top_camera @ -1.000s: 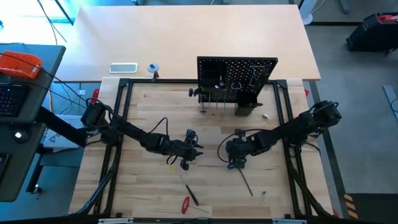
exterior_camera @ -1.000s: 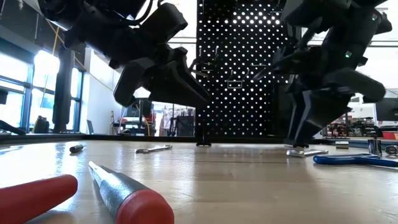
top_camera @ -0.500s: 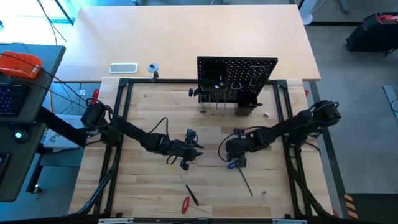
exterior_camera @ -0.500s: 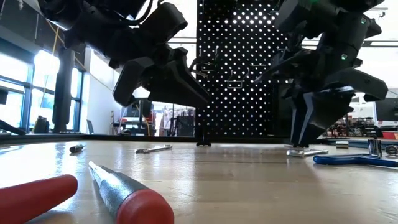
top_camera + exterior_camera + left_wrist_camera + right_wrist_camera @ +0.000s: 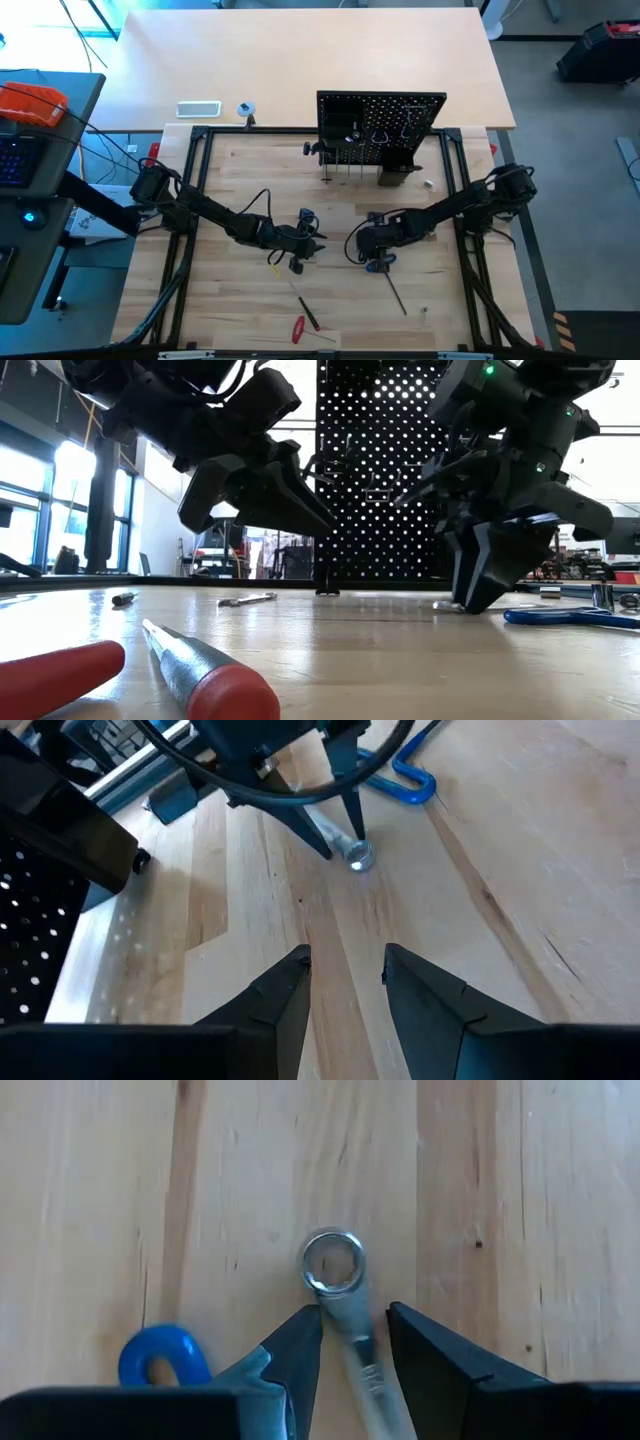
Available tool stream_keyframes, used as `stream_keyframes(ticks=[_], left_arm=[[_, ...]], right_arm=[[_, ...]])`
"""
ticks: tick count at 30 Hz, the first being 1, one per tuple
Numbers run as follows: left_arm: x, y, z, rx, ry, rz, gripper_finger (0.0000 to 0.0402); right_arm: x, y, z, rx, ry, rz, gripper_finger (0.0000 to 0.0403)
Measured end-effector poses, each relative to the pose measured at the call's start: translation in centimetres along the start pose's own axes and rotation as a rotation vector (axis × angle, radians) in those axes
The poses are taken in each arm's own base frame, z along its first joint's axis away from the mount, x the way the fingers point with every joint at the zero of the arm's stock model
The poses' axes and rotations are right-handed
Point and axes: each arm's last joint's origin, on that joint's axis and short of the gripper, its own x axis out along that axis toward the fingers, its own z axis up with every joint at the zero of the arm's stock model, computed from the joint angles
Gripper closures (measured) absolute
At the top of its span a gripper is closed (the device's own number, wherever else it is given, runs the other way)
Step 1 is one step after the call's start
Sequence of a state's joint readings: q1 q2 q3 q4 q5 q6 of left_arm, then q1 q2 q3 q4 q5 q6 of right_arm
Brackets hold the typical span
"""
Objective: Hang tools onto peg board
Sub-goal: Hang the silver combination wrench onto the pegboard
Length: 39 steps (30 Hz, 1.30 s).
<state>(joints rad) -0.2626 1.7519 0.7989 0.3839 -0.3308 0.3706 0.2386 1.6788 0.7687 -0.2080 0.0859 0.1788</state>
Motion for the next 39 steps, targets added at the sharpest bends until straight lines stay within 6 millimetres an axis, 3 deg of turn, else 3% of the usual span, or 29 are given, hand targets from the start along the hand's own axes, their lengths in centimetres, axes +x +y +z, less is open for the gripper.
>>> stream_keyframes(ticks=[12, 18, 27, 32, 39], left_arm=[[0.1, 0.2, -0.2, 0.007, 0.018, 0.0, 0.028], [0.1, 0.2, -0.3, 0.006, 0.019, -0.001, 0.028], [0.3, 0.8, -0.2, -0.033, -0.029, -0.049, 0.028], [0.5, 1.6, 0.0, -0.064, -0.077, -0.047, 0.028], [0.6, 2.1, -0.1, -0.084, -0.09, -0.055, 0.028]], right_arm=[[-0.4, 0.5, 4.5, 0.024, -0.173, -0.05, 0.0282], [-2.2, 0.9, 5.3, 0.046, -0.027, -0.168, 0.0282], [-3.1, 2.3, 2.6, 0.191, 0.235, -0.21, 0.0314], [-3.1, 3.4, 1.7, 0.191, 0.256, -0.216, 0.0328], [-2.0, 3.2, 0.3, 0.225, 0.249, -0.211, 0.033]])
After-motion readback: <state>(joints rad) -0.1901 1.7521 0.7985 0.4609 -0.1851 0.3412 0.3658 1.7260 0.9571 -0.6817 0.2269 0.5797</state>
